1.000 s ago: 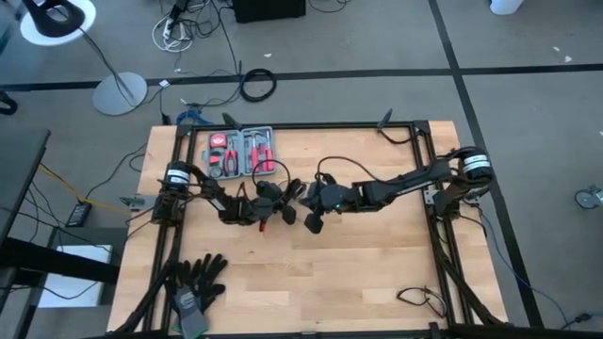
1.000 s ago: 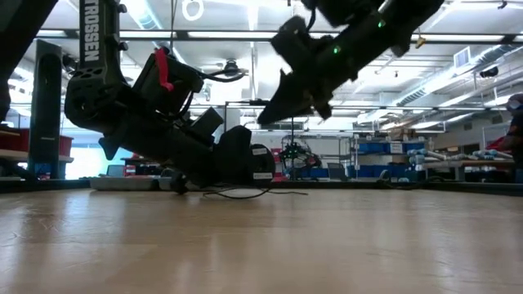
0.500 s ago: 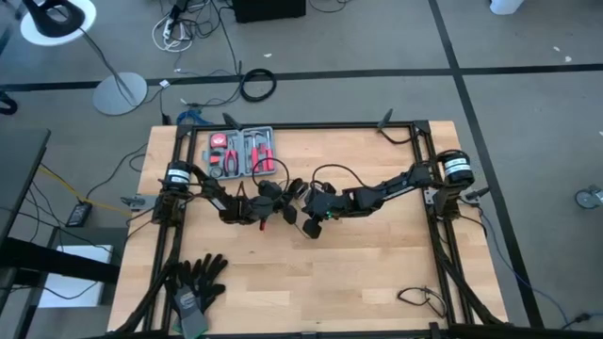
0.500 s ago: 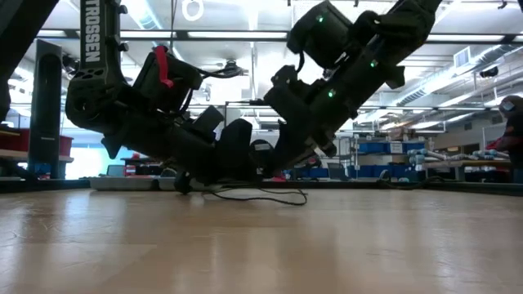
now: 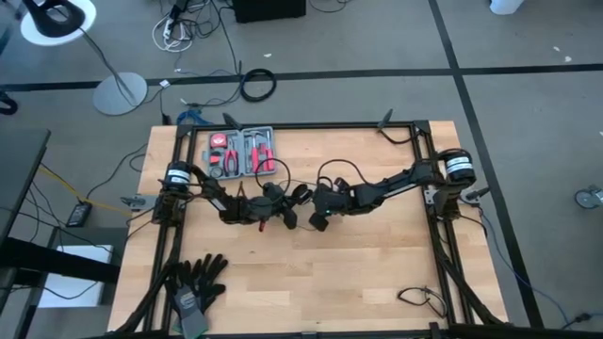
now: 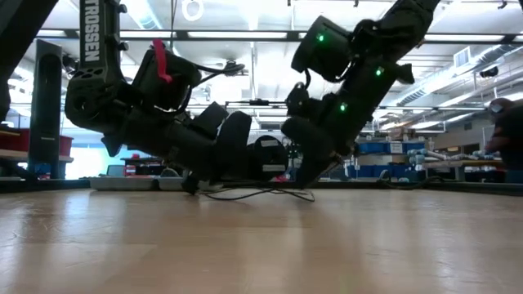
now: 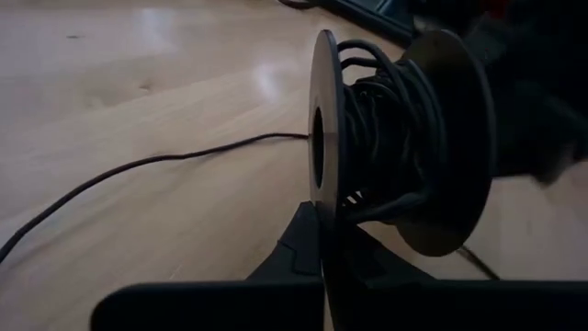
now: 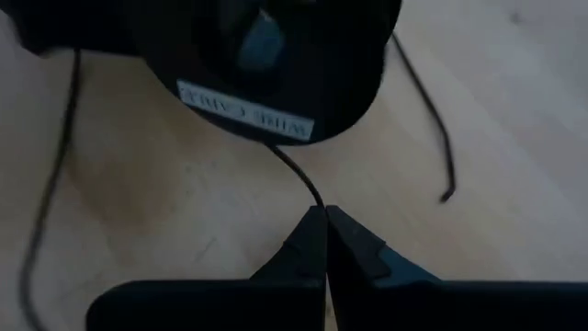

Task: Coil cords
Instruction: Coil the black wire onto the spool

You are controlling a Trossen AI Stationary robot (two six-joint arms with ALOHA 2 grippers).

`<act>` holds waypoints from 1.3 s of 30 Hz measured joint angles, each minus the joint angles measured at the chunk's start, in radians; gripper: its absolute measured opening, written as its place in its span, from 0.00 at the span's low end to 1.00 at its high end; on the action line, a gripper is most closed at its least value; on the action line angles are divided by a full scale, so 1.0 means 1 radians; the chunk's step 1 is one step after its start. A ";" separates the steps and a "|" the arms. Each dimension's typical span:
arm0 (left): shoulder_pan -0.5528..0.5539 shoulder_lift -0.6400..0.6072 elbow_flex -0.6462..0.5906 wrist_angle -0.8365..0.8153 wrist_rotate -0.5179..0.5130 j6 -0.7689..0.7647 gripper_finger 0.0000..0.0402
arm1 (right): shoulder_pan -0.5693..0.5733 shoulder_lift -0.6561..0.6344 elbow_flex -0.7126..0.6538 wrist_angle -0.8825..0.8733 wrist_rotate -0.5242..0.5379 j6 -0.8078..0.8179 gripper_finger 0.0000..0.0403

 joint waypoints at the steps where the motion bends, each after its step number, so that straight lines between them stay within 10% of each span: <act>1: 0.000 -0.001 0.000 -0.008 0.000 0.000 0.00 | 0.000 -0.011 0.000 -0.005 0.001 -0.003 0.00; 16: 0.000 -0.003 0.002 -0.105 0.010 0.104 0.00 | -0.019 -0.116 -0.001 0.091 -0.002 -0.135 0.04; 30: 0.000 -0.003 0.001 -0.133 0.009 0.135 0.00 | 0.064 -0.263 -0.015 -0.220 0.046 0.017 0.01; 35: 0.000 -0.002 0.000 -0.127 0.010 0.155 0.00 | 0.113 -0.319 -0.189 0.124 0.047 0.026 0.01; 39: 0.000 -0.002 0.000 -0.122 0.010 0.155 0.00 | 0.121 -0.283 -0.427 0.725 -0.083 0.040 0.01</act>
